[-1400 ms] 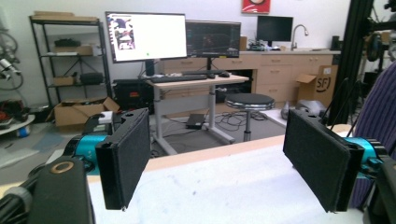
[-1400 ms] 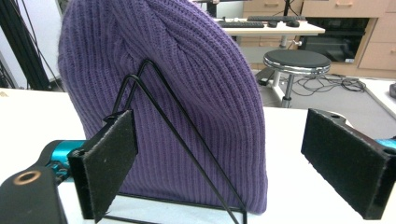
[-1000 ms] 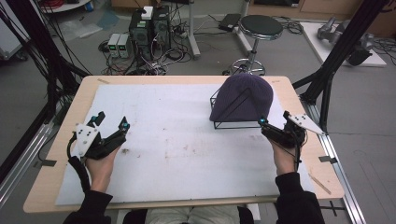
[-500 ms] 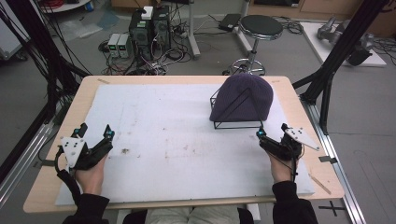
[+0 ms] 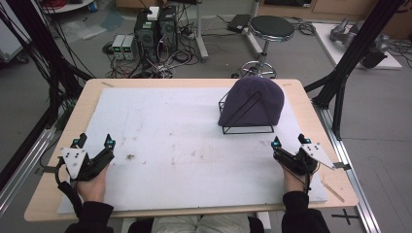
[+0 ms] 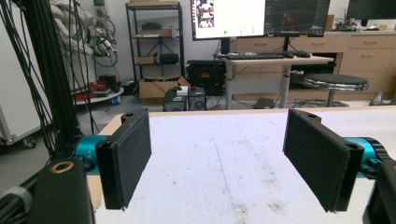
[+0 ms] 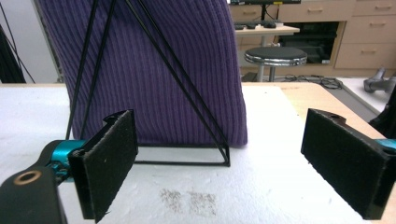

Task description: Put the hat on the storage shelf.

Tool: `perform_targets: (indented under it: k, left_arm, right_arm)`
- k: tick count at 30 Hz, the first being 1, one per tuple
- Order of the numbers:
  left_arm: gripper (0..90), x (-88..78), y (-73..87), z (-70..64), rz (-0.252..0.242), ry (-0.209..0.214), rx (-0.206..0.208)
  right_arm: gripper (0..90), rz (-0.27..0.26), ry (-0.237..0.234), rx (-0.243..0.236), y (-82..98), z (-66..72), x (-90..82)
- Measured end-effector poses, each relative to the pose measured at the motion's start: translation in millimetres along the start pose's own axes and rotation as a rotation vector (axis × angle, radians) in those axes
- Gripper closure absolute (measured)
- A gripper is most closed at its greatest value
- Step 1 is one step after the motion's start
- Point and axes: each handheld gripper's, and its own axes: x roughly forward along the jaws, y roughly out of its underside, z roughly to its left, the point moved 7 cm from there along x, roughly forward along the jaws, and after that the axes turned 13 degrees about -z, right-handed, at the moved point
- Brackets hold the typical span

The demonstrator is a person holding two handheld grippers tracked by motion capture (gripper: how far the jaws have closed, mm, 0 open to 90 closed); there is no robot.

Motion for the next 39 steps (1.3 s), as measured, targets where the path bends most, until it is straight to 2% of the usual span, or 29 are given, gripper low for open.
perform_targets:
  k: [5,8,12,20,24,30,36,39]
  left_arm:
    - [24.0,-0.8,1.6,-1.9,0.007,0.006,-0.013]
    - [24.1,-0.4,2.6,-3.7,0.011,0.012,-0.022]
    - [24.1,-0.3,1.5,-3.8,0.006,0.02,-0.059]
    - [24.1,0.4,2.8,-1.1,0.013,0.019,-0.075]
    - [24.3,0.7,2.5,-1.9,0.009,0.027,-0.099]
    - [24.7,0.5,2.8,-1.8,0.012,0.03,-0.098]
    - [24.7,-0.3,6.0,-0.6,0.031,0.043,-0.143]
    - [24.7,-1.7,5.3,1.0,0.029,0.04,-0.138]
  right_arm:
    - [10.0,0.014,-0.019,-0.018,1.4,5.4,-1.2]
    - [10.0,0.03,-0.043,0.005,3.2,9.3,-1.2]
    - [10.0,0.04,-0.057,0.011,4.7,12.3,-1.9]
    - [10.0,0.039,-0.053,0.019,4.4,11.4,-2.8]
    - [10.0,0.051,-0.062,0.02,6.0,12.8,-2.6]
    - [10.0,0.059,-0.059,0.026,7.2,12.7,-2.6]
    - [10.0,0.087,-0.061,0.044,11.4,12.5,-0.4]
    - [10.0,0.084,-0.063,0.041,11.4,13.6,0.8]
